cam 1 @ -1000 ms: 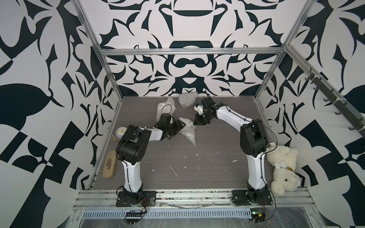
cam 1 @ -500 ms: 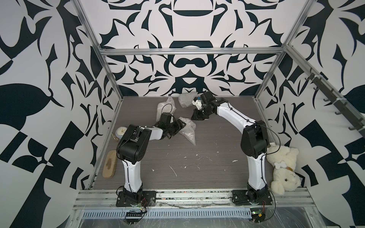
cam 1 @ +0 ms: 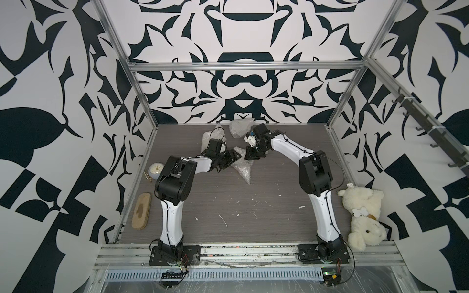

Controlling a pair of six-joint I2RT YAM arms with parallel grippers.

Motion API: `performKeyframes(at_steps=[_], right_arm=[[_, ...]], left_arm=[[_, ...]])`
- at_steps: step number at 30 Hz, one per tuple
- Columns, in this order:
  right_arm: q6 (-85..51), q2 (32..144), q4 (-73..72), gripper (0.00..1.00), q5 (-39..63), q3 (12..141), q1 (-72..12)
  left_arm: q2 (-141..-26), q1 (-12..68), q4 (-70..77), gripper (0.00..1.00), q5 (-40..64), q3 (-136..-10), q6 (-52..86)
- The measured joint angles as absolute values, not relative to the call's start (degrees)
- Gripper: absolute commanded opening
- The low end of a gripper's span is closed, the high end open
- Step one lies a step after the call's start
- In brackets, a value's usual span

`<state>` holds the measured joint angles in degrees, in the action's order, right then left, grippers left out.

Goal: Wrap bowls in bubble wrap
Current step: Adjust the bubble-wrapped bowl at the center of the board.

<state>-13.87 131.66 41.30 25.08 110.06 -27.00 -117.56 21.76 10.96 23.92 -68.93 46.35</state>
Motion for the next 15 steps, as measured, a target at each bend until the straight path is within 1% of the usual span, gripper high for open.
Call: performKeyframes(at_steps=[3, 5, 6, 9, 12, 15], right_arm=[[-13.78, 131.57, 40.60, 0.15, 25.63, 108.90, -27.09], [-14.00, 130.47, 39.57, 0.15, 25.61, 107.18, -27.22], [-14.35, 129.91, 39.13, 0.15, 25.58, 106.26, -27.31], [-15.70, 128.90, 38.17, 0.15, 25.41, 104.47, -27.53], [-17.52, 128.51, 37.32, 0.15, 25.12, 103.61, -27.62], [-19.38, 128.51, 36.88, 0.16, 24.77, 103.61, -27.86]], left_arm=[[-117.30, 21.41, 9.37, 0.84, 24.64, -69.49, 45.47], [-116.51, 21.30, 7.53, 0.84, 24.40, -69.54, 44.95], [-115.83, 21.21, 6.13, 0.88, 24.27, -69.54, 44.69], [-113.47, 21.08, 3.25, 0.90, 23.44, -69.49, 44.29], [-108.97, 20.93, 2.74, 0.92, 22.76, -67.59, 44.36], [-103.11, 20.91, 4.49, 0.93, 22.02, -62.65, 45.52]])
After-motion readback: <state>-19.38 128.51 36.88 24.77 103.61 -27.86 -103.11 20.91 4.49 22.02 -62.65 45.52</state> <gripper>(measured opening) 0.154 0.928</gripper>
